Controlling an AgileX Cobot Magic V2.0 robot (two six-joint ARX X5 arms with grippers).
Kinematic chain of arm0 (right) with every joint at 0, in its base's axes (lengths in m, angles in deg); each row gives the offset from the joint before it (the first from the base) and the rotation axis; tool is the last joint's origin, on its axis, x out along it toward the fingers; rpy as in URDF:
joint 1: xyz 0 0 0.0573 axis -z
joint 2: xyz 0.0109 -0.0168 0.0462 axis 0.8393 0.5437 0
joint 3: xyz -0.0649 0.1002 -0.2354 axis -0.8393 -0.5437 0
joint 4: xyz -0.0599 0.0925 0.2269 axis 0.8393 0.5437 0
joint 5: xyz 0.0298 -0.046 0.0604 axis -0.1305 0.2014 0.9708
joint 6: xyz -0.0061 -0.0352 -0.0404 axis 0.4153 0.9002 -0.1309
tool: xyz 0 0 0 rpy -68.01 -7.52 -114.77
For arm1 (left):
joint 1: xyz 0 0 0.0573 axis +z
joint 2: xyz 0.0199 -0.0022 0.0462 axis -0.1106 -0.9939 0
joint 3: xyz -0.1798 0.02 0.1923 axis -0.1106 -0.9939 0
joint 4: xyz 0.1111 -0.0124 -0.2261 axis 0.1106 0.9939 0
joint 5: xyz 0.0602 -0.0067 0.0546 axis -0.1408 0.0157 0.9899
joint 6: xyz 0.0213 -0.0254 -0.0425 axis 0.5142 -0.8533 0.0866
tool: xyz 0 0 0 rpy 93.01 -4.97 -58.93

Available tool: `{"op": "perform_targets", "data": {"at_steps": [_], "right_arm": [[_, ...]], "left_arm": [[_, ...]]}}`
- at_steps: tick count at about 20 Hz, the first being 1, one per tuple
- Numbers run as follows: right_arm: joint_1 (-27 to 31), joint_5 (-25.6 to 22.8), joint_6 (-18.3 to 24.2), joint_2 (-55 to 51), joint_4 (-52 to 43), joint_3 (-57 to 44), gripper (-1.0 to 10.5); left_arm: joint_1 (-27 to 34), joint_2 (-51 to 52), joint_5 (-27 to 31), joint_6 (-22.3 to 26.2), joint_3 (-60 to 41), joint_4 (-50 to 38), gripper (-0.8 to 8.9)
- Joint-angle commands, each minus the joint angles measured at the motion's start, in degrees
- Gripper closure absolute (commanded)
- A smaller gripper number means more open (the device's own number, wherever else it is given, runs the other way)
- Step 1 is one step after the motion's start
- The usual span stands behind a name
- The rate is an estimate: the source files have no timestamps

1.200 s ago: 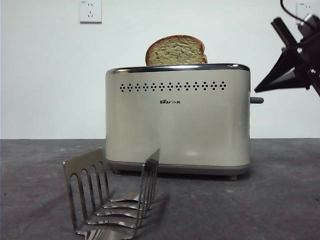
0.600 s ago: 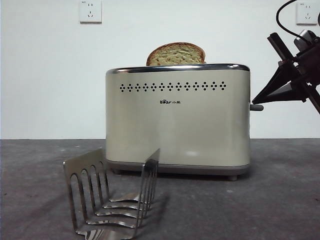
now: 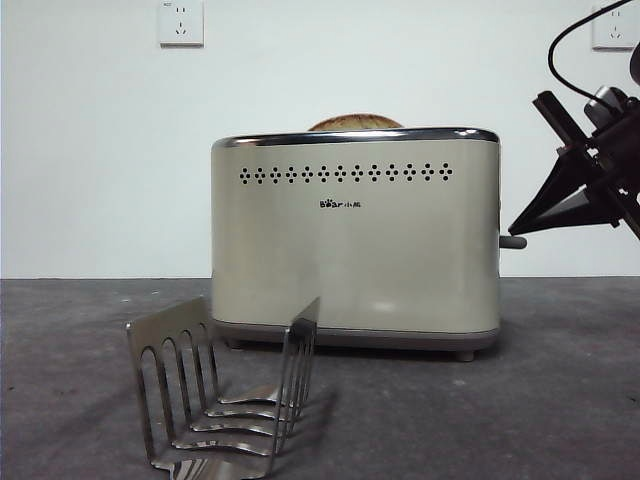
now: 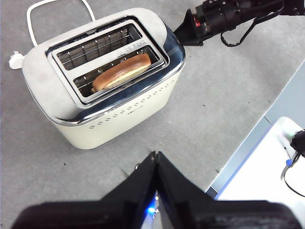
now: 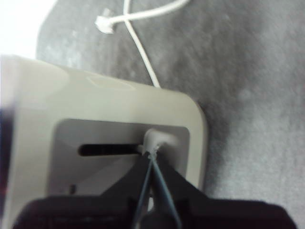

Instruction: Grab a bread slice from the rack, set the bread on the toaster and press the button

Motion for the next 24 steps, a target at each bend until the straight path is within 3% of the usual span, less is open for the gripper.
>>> {"op": "perform_targets", "data": {"at_steps": [1,24], "right_arm": [[0.00,-1.09,1.11,2.12,1.16,-0.74,9.5],[-0.04,-4.11,5.27,8.04,6.84,-0.76,9.5]], "left_arm": [[-0.02,0.22,-0.15,-0.74,-0.33,-0.17,8.22],[-0.02,0.20,0.13,-0.72,-0.33,-0.17,8.22]]}}
